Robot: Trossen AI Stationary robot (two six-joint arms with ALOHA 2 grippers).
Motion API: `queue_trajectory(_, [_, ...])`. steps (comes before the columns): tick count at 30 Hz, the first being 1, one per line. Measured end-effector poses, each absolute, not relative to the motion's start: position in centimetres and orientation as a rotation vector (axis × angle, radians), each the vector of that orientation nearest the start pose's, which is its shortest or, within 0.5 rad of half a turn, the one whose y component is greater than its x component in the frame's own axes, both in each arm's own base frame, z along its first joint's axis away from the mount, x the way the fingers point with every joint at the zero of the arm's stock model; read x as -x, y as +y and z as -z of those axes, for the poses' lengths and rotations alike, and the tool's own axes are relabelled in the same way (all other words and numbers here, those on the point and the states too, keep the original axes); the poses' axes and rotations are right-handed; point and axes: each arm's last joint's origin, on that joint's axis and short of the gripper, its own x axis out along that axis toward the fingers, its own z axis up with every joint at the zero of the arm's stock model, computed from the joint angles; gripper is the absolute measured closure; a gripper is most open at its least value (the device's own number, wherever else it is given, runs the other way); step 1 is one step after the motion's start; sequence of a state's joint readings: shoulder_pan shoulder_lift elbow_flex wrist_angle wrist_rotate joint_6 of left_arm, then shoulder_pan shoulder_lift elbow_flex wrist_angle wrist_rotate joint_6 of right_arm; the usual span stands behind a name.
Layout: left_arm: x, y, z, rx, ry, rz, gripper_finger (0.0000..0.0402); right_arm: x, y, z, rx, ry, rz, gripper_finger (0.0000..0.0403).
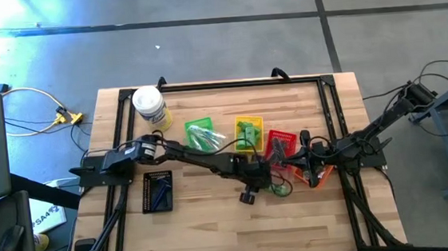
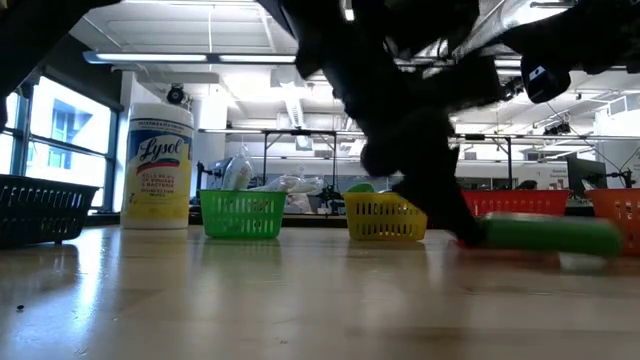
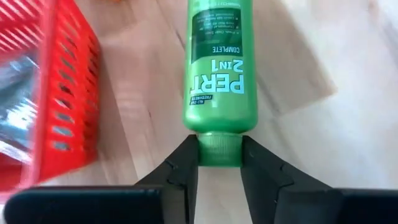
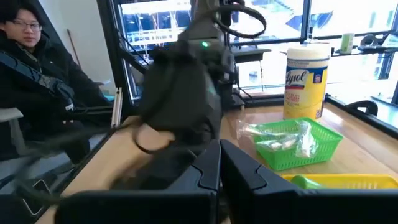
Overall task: Pick & Place Travel size toiletries
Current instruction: Put the green shampoo into the yellow bin
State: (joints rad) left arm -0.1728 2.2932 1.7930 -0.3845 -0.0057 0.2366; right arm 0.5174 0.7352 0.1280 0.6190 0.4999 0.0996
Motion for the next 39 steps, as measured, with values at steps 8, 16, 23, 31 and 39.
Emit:
queue_trajectory(8, [-47.1,-11.3,-20.3,-0.347,0.858,0.218,0.0319,-14.0,6.5,-19.3,-0.167,-0.033,-0.029,0.0401])
queue_trajectory(16, [-44.8,-11.5,-24.3,-0.330,0.878,0.101,0.0319,-14.7,7.5,-17.4,0.103,0.093,-0.173,0.0401])
queue_trajectory(23, [-43.2,-10.5,-26.4,-0.297,0.901,-0.086,0.0319,-15.1,7.8,-17.7,0.071,0.036,-0.171,0.0401])
queue_trajectory(31, [-41.3,-8.5,-27.9,-0.466,1.004,-0.215,0.0319,-15.1,7.7,-18.0,0.060,0.006,-0.162,0.0401])
queue_trajectory(39, [-39.9,-2.2,-29.8,-0.635,1.146,-0.214,0.0319,-15.2,7.6,-18.0,0.062,0.005,-0.121,0.0401])
